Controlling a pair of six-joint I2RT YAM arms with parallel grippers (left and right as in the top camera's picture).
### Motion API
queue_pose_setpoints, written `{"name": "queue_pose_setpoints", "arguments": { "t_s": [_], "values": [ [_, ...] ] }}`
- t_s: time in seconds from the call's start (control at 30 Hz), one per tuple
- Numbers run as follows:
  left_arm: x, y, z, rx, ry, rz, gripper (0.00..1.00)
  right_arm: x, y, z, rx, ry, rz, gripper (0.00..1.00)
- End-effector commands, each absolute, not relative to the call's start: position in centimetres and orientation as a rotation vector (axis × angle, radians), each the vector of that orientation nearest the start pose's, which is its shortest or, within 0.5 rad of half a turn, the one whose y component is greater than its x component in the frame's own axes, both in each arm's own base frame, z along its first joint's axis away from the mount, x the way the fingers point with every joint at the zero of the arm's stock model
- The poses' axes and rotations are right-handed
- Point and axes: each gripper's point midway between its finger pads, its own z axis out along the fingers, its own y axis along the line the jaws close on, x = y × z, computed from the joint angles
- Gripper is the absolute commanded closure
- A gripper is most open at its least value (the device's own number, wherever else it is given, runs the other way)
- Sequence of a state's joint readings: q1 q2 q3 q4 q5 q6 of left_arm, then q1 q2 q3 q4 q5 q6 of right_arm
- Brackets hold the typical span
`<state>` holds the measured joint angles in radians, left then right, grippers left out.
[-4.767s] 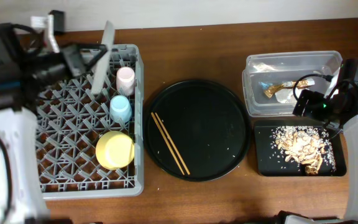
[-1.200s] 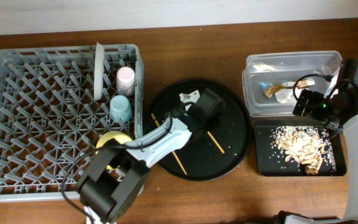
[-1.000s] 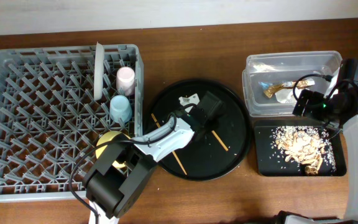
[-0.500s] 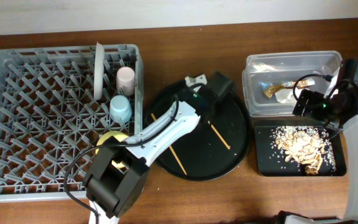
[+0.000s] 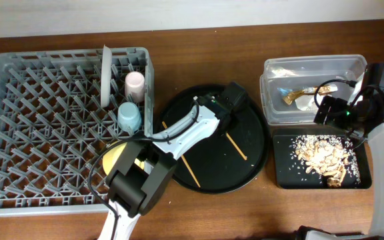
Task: Sort waste into correct bins and load items into the dishwasher rack
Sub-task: 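Carry the chopstick to the rack and insert it upright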
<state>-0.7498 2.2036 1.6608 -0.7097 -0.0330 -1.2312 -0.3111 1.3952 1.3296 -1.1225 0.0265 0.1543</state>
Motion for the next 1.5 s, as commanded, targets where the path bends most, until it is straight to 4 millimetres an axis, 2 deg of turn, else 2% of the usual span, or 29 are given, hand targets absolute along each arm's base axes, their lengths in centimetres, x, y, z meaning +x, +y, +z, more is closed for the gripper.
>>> {"name": "queue_pose_setpoints", "arguments": {
  "t_s": [0.0, 0.1, 0.3, 0.4, 0.47, 0.57, 0.6, 0.63, 0.67, 0.7, 0.77, 0.8, 0.93, 1.03, 1.1, 1.13, 1.2, 1.27, 1.33, 1.47],
  "values": [
    [36.3, -33.2, 0.2, -0.787, 2.831, -0.334, 0.66, 29.9, -10.4, 19.3, 0.647, 2.672, -0.093, 0.01],
    [35.8, -33.1, -1.4, -0.796, 2.87, -0.307, 0.83, 29.9, -10.4, 19.3, 0.647, 2.672, -0.093, 0.01],
    [35.5, -32.0, -1.6, -0.813, 2.891, -0.252, 0.94, 29.9, -10.4, 19.3, 0.647, 2.672, -0.093, 0.01],
    [35.8, -31.5, -0.6, -0.79, 2.895, -0.215, 0.99, 29.9, -10.3, 19.3, 0.647, 2.672, -0.092, 0.01],
    [37.2, -30.6, 2.4, -0.672, 2.873, -0.14, 0.99, 29.9, -10.4, 19.3, 0.647, 2.672, -0.093, 0.01],
    [38.9, -27.0, 11.3, -0.448, 2.752, 0.115, 1.0, 29.9, -10.4, 19.3, 0.647, 2.672, -0.093, 0.01],
    [39.0, -25.2, 15.4, -0.317, 2.707, 0.219, 1.0, 29.9, -10.4, 19.3, 0.647, 2.672, -0.093, 0.01],
    [39.1, -24.3, 18.1, -0.18, 2.679, 0.271, 1.0, 29.9, -10.4, 19.3, 0.647, 2.672, -0.093, 0.01],
    [39.0, -23.5, 21.1, 0.053, 2.653, 0.324, 1.0, 29.9, -10.3, 19.3, 0.647, 2.672, -0.092, 0.01],
    [38.4, -21.7, 24.3, 0.257, 2.637, 0.389, 1.0, 29.9, -10.3, 19.3, 0.647, 2.672, -0.092, 0.01],
    [37.9, -18.7, 26.0, 0.294, 2.646, 0.468, 1.0, 29.9, -10.4, 19.3, 0.647, 2.672, -0.093, 0.01],
    [37.9, -18.1, 26.2, 0.339, 2.666, 0.443, 1.0, 29.9, -10.3, 19.3, 0.647, 2.672, -0.092, 0.01],
    [39.1, -12.6, 27.1, 0.291, 2.746, 0.315, 1.0, 29.9, -10.4, 19.3, 0.647, 2.672, -0.093, 0.01],
    [39.9, -6.8, 28.5, 0.156, 2.741, 0.347, 1.0, 29.9, -10.4, 19.3, 0.647, 2.672, -0.093, 0.01],
    [39.9, -1.9, 29.1, 0.002, 2.749, 0.371, 1.0, 29.9, -10.3, 19.3, 0.647, 2.672, -0.092, 0.01],
    [39.8, -0.6, 28.9, -0.046, 2.761, 0.357, 1.0, 29.9, -10.3, 19.3, 0.647, 2.672, -0.092, 0.01],
    [39.5, 1.6, 27.5, -0.045, 2.831, 0.301, 1.0, 29.9, -10.4, 19.3, 0.647, 2.672, -0.093, 0.01],
    [38.9, 2.9, 25.8, -0.019, 2.904, 0.289, 1.0, 29.9, -10.4, 19.3, 0.647, 2.672, -0.093, 0.01],
    [37.8, 4.3, 22.6, -0.047, 3.013, 0.298, 1.0, 29.9, -10.3, 19.3, 0.647, 2.672, -0.092, 0.01],
    [37.4, 3.4, 16.4, 0.091, 3.122, 0.173, 1.0, 29.9, -10.3, 19.3, 0.647, 2.672, -0.092, 0.01]
  ]
}}
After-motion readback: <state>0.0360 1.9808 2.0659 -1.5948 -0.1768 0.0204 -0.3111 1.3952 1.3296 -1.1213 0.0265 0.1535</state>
